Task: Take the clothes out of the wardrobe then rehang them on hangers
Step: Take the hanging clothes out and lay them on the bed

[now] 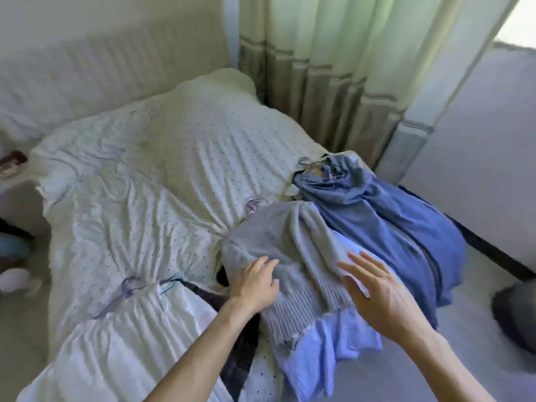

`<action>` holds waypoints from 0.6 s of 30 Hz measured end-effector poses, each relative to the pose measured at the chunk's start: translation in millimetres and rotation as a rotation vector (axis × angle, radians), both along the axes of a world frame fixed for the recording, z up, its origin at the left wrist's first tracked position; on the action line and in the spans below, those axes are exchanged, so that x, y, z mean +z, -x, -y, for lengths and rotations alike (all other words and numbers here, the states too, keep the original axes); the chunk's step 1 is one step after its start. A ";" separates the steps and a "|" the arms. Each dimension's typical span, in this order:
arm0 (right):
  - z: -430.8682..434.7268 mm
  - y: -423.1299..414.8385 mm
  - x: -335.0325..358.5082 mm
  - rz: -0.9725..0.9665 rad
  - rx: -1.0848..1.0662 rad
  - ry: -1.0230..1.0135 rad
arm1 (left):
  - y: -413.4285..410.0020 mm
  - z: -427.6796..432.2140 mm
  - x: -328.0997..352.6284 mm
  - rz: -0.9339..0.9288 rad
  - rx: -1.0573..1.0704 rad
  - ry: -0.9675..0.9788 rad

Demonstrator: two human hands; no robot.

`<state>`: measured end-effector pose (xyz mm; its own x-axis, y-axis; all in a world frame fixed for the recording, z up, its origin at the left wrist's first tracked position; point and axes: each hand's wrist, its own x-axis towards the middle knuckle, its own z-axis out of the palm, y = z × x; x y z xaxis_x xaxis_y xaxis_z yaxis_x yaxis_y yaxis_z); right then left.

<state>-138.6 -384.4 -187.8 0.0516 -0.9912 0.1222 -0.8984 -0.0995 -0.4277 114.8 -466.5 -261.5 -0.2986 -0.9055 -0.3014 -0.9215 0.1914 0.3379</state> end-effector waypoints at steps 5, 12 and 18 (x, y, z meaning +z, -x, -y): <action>-67.8 145.7 36.0 -0.082 -0.313 0.141 | 183.4 16.7 50.9 -0.028 -0.299 0.171; -182.5 290.1 73.0 -0.104 -0.731 0.197 | 397.1 -17.6 123.0 -0.106 -0.665 0.336; -287.5 347.3 85.9 -0.081 -1.153 0.220 | 550.1 -90.1 155.3 -0.192 -1.036 0.396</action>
